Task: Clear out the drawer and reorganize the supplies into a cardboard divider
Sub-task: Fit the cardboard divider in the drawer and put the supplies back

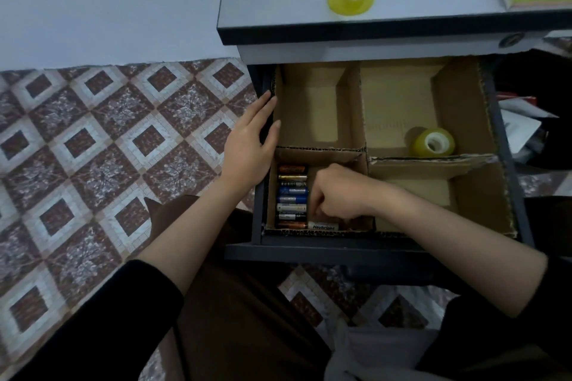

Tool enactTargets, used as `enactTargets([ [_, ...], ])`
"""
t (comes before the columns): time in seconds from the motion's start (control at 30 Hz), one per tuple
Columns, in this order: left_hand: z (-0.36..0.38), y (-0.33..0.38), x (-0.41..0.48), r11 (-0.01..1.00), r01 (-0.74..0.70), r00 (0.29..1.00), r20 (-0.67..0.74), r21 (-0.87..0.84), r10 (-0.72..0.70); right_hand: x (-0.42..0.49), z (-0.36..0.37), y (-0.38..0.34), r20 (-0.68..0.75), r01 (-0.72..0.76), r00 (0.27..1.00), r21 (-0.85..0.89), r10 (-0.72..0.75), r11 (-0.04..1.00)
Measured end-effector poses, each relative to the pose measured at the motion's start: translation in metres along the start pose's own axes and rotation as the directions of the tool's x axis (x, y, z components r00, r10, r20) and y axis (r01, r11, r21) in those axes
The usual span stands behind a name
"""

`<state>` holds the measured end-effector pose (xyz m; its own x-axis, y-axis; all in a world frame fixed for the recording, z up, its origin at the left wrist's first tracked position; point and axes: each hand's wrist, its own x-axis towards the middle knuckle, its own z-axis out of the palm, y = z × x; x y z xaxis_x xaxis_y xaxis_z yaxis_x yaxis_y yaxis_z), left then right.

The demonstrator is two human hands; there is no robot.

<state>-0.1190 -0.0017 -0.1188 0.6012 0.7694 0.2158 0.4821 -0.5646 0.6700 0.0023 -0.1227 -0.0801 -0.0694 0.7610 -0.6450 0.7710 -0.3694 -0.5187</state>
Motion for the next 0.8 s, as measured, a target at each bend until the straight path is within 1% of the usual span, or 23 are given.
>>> enactTargets([
  [0.1,-0.002,0.005,-0.001,0.996,-0.01,1.0,0.01,0.087,0.009,-0.017,-0.005,-0.001,-0.1,0.085,0.992,0.022,-0.083,0.996],
  [0.2,-0.009,0.013,0.003,0.975,-0.02,0.997,0.073,0.222,0.004,-0.032,-0.01,0.0,-0.201,0.122,0.973,0.034,-0.113,0.992],
  [0.33,-0.02,0.03,0.007,0.933,0.021,0.974,0.201,0.36,-0.1,-0.051,-0.014,0.005,-0.319,0.145,0.94,0.055,-0.121,0.988],
  [0.43,-0.029,0.04,0.008,0.891,0.018,0.949,0.273,0.454,-0.158,-0.062,-0.017,0.008,-0.358,0.173,0.924,0.08,-0.133,0.982],
  [0.5,-0.039,0.048,0.007,0.893,0.004,0.941,0.3,0.451,-0.155,-0.073,-0.023,0.012,-0.394,0.181,0.909,0.081,-0.135,0.98],
  [0.57,-0.05,0.06,0.008,0.904,-0.004,0.946,0.296,0.428,-0.135,-0.084,-0.036,0.015,-0.441,0.178,0.887,0.054,-0.137,0.983],
  [0.67,-0.066,0.081,0.015,0.921,0.0,0.965,0.243,0.389,-0.103,-0.099,-0.06,0.018,-0.524,0.159,0.842,0.017,-0.126,0.987],
  [0.8,-0.078,0.105,0.036,0.933,-0.055,0.982,0.19,0.355,-0.014,-0.114,-0.098,0.023,-0.617,0.118,0.779,-0.031,-0.112,0.993],
])
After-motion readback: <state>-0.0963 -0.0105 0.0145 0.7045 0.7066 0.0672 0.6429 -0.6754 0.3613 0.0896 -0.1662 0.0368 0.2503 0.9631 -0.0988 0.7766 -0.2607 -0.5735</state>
